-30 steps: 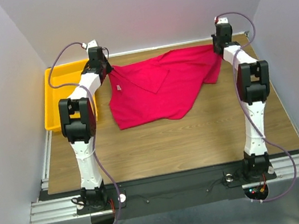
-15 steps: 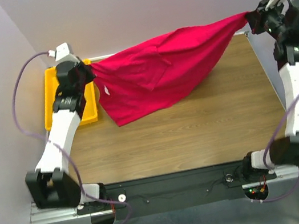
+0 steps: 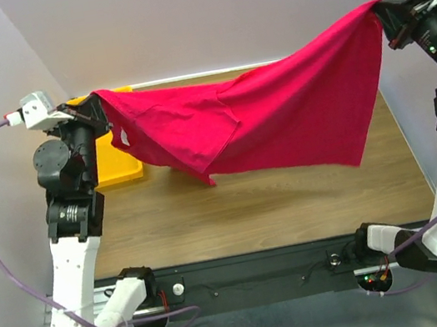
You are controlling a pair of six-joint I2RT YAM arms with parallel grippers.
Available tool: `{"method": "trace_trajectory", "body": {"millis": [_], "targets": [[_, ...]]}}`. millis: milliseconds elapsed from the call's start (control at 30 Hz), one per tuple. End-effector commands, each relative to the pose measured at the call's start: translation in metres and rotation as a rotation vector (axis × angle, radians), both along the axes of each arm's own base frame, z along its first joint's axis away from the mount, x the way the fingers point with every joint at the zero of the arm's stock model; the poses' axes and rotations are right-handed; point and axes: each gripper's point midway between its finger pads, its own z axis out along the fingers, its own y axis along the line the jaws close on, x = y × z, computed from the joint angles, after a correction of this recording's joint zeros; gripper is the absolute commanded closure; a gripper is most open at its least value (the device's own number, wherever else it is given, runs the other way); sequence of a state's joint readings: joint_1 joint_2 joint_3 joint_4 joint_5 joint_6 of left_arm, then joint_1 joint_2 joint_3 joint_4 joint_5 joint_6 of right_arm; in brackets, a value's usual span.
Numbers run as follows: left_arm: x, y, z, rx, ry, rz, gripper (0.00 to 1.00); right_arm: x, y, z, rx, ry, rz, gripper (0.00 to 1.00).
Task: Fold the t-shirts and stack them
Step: Flatten the tshirt out
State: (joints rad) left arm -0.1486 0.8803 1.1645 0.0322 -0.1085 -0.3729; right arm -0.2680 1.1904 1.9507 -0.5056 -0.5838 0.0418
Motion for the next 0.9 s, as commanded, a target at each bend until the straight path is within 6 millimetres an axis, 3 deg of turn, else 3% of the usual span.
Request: {"method": "trace_trajectory", "body": {"millis": [0,33,67,100,133,200,233,267,300,333,400,433,500,533,567,600,667,700,733,867], "targets": [[0.051,-0.033,-0.067,-0.01,0.174,-0.142,1.0,0.073,-0.025,-0.105,0.083,0.27,-0.016,0.99],[0.059,-0.041,-0.078,-0.012,0.201,-0.181,1.0,0.081,-0.026,-0.127,0.086,0.321,-0.006,0.99],[0.075,-0.056,-0.112,-0.017,0.282,-0.246,1.0,0.103,-0.03,-0.17,0.1,0.408,0.009,0.99],[0.082,-0.063,-0.13,-0.023,0.321,-0.278,1.0,0.112,-0.031,-0.19,0.103,0.451,0.015,0.99],[0.098,-0.07,-0.168,-0.029,0.411,-0.301,1.0,0.123,-0.035,-0.212,0.108,0.491,0.019,1.0],[0.113,-0.083,-0.198,-0.035,0.471,-0.356,1.0,0.143,-0.043,-0.259,0.091,0.57,0.009,1.0],[0.123,-0.087,-0.204,-0.034,0.485,-0.366,1.0,0.164,-0.05,-0.296,0.098,0.635,0.003,0.99],[0.137,-0.092,-0.237,-0.037,0.56,-0.368,1.0,0.173,-0.054,-0.314,0.089,0.663,-0.006,0.99],[0.144,-0.097,-0.245,-0.033,0.578,-0.378,1.0,0.185,-0.061,-0.328,0.083,0.685,-0.032,0.99],[0.161,-0.104,-0.26,-0.032,0.607,-0.382,1.0,0.201,-0.064,-0.361,0.086,0.743,-0.035,1.0],[0.175,-0.116,-0.273,-0.029,0.64,-0.39,1.0,0.219,-0.069,-0.389,0.077,0.789,-0.056,0.99],[0.193,-0.122,-0.281,-0.025,0.655,-0.384,1.0,0.235,-0.068,-0.415,0.073,0.829,-0.052,0.99],[0.206,-0.128,-0.295,-0.004,0.703,-0.35,1.0,0.251,-0.071,-0.431,0.045,0.848,-0.082,0.99],[0.22,-0.131,-0.283,-0.001,0.68,-0.337,1.0,0.257,-0.072,-0.442,0.035,0.862,-0.096,0.99],[0.227,-0.132,-0.302,0.003,0.716,-0.319,1.0,0.269,-0.071,-0.451,0.022,0.866,-0.104,0.99],[0.236,-0.129,-0.298,0.006,0.71,-0.28,1.0,0.275,-0.078,-0.459,0.01,0.876,-0.153,0.99],[0.245,-0.123,-0.311,0.0,0.731,-0.234,1.0,0.291,-0.088,-0.452,0.01,0.852,-0.223,0.99],[0.25,-0.117,-0.314,0.005,0.734,-0.188,1.0,0.296,-0.1,-0.465,0.006,0.868,-0.285,1.0],[0.256,-0.118,-0.309,0.003,0.72,-0.186,1.0,0.301,-0.106,-0.465,0.002,0.861,-0.318,0.99],[0.273,-0.107,-0.321,0.01,0.72,-0.094,1.0,0.316,-0.126,-0.473,0.003,0.853,-0.426,0.99]]}}
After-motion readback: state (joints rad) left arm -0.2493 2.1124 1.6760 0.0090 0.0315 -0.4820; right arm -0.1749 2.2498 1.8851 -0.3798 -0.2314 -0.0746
